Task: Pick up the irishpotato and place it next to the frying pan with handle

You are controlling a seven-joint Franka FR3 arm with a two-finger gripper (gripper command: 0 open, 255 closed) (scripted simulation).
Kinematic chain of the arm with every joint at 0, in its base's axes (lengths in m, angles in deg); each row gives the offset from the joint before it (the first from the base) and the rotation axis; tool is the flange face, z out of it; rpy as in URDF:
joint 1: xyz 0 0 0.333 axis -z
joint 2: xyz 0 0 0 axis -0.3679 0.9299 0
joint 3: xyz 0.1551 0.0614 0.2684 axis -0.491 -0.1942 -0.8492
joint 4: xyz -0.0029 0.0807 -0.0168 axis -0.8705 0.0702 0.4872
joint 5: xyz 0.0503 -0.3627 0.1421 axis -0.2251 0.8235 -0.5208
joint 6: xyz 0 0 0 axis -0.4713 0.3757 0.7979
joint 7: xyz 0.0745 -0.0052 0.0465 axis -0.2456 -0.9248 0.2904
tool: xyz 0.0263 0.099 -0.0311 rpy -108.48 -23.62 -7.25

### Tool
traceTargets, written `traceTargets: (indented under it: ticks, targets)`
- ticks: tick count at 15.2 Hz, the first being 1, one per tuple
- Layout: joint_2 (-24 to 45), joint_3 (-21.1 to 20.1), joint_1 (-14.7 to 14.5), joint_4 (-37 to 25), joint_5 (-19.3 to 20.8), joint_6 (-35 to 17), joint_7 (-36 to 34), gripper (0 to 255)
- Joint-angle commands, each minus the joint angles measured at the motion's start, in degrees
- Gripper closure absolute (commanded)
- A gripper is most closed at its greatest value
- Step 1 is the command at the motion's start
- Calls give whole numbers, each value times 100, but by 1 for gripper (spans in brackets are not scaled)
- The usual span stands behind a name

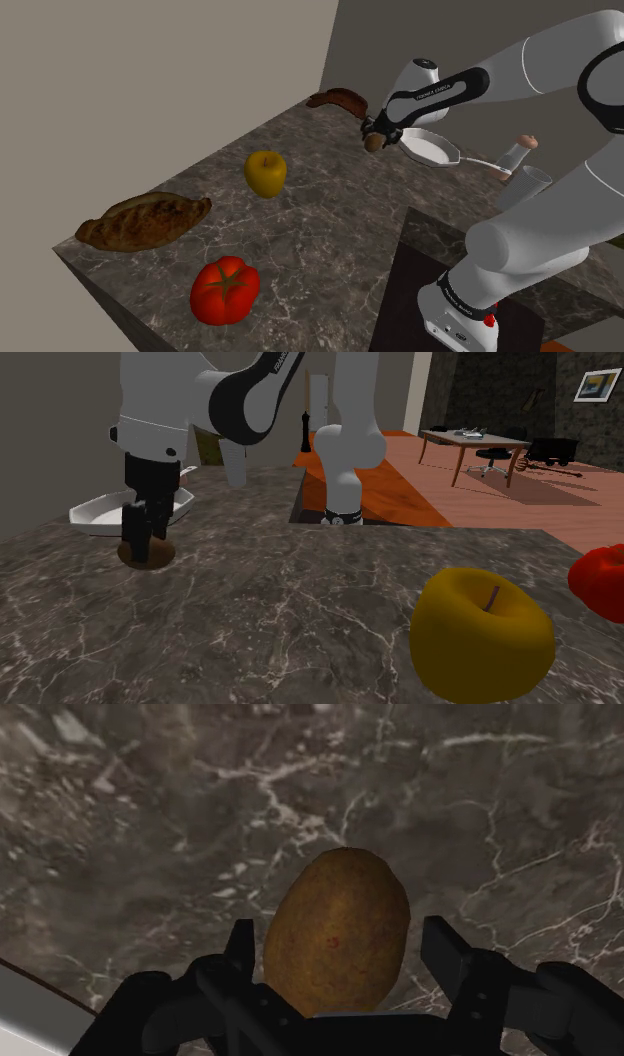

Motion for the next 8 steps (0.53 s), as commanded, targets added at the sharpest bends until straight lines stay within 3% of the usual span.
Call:
traceTargets:
  ticks: [1, 5, 8]
  targets:
    - [0, 0, 0, 0, 0, 0, 0, 0]
    - [0, 0, 0, 0, 0, 0, 0, 0]
    - [-530, 12, -60, -44, -241, 559, 171, 0]
